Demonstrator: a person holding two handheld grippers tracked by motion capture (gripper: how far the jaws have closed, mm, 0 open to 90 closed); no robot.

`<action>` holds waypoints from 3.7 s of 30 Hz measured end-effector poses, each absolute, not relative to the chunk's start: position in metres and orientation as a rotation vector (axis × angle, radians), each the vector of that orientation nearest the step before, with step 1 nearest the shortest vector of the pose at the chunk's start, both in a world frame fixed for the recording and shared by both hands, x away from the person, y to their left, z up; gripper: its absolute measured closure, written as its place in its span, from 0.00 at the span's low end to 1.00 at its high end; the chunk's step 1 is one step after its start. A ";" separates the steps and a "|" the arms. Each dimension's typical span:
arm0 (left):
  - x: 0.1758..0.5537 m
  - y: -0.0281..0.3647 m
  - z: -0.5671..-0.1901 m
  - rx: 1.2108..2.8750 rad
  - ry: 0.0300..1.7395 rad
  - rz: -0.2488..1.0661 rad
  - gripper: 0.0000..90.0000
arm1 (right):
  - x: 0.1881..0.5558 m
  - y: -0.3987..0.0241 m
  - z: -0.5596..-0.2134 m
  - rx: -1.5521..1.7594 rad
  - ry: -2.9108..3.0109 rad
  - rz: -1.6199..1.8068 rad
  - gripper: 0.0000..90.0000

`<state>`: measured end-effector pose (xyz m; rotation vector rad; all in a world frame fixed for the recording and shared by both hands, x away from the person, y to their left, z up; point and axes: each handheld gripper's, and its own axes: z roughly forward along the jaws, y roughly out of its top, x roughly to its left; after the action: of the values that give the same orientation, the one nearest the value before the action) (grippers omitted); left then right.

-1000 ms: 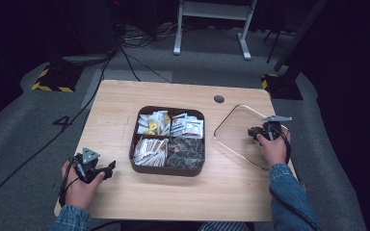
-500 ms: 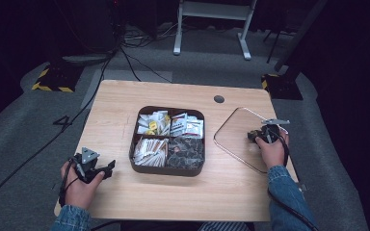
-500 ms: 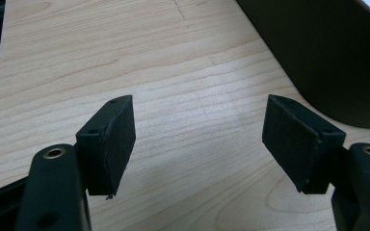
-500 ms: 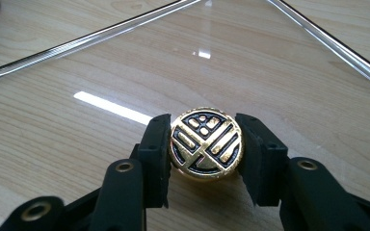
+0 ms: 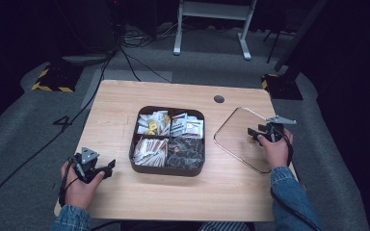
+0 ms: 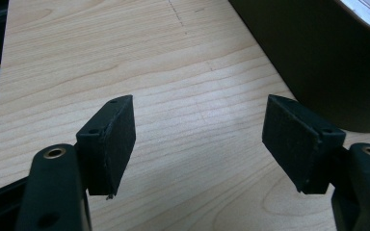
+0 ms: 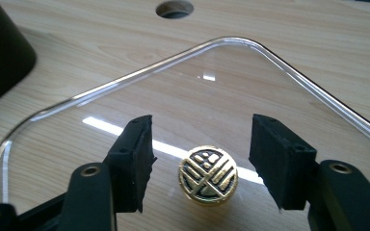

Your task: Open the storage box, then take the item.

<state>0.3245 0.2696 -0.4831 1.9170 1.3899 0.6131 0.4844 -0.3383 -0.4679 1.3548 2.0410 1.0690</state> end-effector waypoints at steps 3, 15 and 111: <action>0.325 0.268 -0.483 1.915 1.387 0.611 0.31 | 0.478 -0.337 -0.461 1.328 2.033 1.108 0.46; 0.323 0.266 -0.478 1.892 1.375 0.616 0.32 | 0.429 -0.331 -0.438 1.216 2.016 1.326 0.44; 0.377 0.174 -0.452 1.961 1.383 0.468 0.75 | 0.359 -0.289 -0.504 0.989 2.398 1.102 0.44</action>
<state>0.3772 0.1744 -0.4517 1.9608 1.3826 0.4680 0.3592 -0.2889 -0.5041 0.9886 2.3982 1.1022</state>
